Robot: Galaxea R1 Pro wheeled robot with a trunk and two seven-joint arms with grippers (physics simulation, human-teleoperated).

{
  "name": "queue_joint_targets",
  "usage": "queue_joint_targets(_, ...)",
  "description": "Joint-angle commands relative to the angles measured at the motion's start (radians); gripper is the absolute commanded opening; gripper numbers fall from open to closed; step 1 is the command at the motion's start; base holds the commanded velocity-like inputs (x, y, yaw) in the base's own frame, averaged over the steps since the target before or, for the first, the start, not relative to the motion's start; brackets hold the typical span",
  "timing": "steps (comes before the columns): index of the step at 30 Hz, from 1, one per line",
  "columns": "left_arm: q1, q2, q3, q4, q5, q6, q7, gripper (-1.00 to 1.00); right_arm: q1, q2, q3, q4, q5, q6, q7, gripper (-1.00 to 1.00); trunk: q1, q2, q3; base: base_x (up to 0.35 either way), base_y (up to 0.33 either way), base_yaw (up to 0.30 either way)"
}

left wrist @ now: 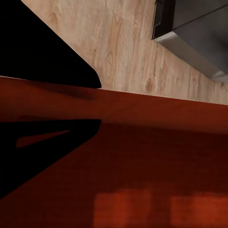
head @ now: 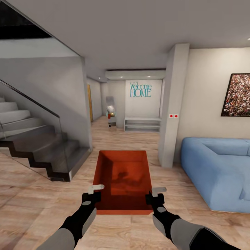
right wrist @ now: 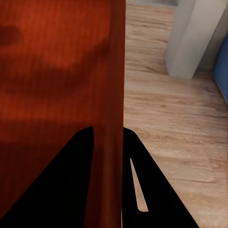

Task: Move the two storage containers from the living room to the garage. In the garage, place one container on the floor and stack the other container on top of it (either order is fine).

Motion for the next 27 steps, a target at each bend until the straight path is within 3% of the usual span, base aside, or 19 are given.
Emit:
queue_joint_targets(1, -0.001, 0.001, 0.051, -0.005, 0.024, -0.018, 0.013, -1.00, 0.000, 0.000, -0.043, -0.001, 0.008, 0.004, 0.016, -1.00, 0.001, -0.001, -0.002, 0.321, 0.000, 0.000)
queue_joint_targets(27, -0.001, 0.001, 0.051, -0.005, 0.029, -0.018, 0.013, -1.00, 0.000, 0.000, -0.043, -0.001, 0.007, 0.005, 0.016, -1.00, 0.001, -0.001, -0.002, 0.321, 0.000, 0.000)
